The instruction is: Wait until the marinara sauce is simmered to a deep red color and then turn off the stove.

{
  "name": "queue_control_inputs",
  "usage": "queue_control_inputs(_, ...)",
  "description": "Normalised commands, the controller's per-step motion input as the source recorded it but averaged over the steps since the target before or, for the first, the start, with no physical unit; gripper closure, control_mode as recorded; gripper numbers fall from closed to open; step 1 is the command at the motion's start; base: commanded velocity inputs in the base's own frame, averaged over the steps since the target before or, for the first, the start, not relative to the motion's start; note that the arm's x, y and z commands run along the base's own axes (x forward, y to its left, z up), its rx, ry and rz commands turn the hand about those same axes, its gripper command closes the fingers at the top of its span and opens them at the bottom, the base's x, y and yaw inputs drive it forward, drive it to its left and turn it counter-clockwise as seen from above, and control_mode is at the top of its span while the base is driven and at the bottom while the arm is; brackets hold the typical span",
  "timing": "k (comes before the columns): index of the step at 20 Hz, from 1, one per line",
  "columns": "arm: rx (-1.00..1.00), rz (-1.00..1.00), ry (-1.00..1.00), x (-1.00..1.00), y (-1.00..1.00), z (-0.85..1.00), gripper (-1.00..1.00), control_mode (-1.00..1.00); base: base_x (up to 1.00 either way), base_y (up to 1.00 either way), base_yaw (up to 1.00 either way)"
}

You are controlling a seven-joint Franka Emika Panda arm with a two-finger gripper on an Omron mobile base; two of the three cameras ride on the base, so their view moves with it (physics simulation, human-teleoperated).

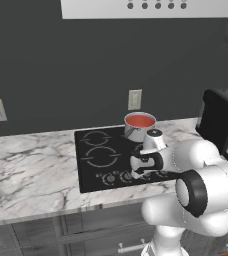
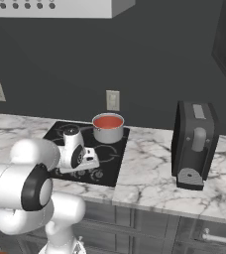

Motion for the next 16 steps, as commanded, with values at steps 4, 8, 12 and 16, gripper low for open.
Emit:
queue_control_inputs(4, 0.0, 0.0, 0.02, 0.0, 0.02, -0.02, -1.0, -1.0, 0.0, 0.0, 0.0)
queue_control_inputs(8, 0.0, 0.0, 0.0, 0.02, 0.0, 0.0, -1.0, -1.0, 0.0, 0.0, 0.0)
queue_control_inputs(12, 0.0, 0.0, 0.0, 0.16, 0.0, 0.0, -1.0, -1.0, 0.0, 0.0, 0.0)
queue_control_inputs(16, 0.0, 0.0, 0.0, 0.08, 0.0, -0.01, -1.0, -1.0, 0.0, 0.0, 0.0)
